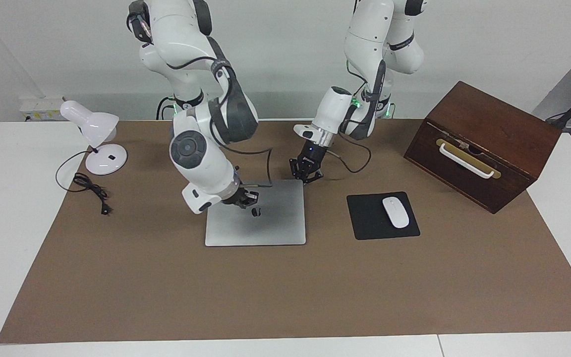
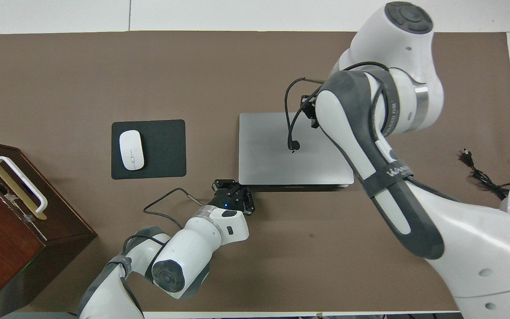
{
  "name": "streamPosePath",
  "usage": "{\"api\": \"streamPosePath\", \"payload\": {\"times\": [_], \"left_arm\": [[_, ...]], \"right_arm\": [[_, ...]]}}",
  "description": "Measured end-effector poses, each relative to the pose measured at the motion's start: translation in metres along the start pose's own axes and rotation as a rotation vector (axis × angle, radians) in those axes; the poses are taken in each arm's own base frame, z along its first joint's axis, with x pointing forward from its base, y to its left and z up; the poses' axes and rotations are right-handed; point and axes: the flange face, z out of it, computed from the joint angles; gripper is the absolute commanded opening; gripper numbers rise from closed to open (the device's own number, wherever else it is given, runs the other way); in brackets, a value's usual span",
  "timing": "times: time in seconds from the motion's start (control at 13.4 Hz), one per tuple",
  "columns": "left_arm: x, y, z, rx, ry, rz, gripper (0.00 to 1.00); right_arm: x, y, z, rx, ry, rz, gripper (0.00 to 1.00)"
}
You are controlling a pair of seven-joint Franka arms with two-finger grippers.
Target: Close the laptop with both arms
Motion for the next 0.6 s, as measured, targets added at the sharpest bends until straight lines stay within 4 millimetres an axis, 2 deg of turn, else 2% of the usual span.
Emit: {"api": "streamPosePath", "payload": {"times": [0.3,0.45,0.6], "left_arm": [[0.0,-0.001,0.0,0.001,0.0,-0.006,0.0],[-0.001,-0.006,-0.002,0.01,-0.002,-0.022,0.0],[-0.004,-0.013,-0.005,0.02,-0.006,-0.032,0.0]], "right_arm": [[-0.004,0.028,-0.099,-0.07,0.205,-0.013,0.0],[-0.008,0.044,-0.136,-0.09,0.274,-0.04,0.0],[-0.013,0.063,-0.165,-0.119,0.324,-0.091,0.0]]}}
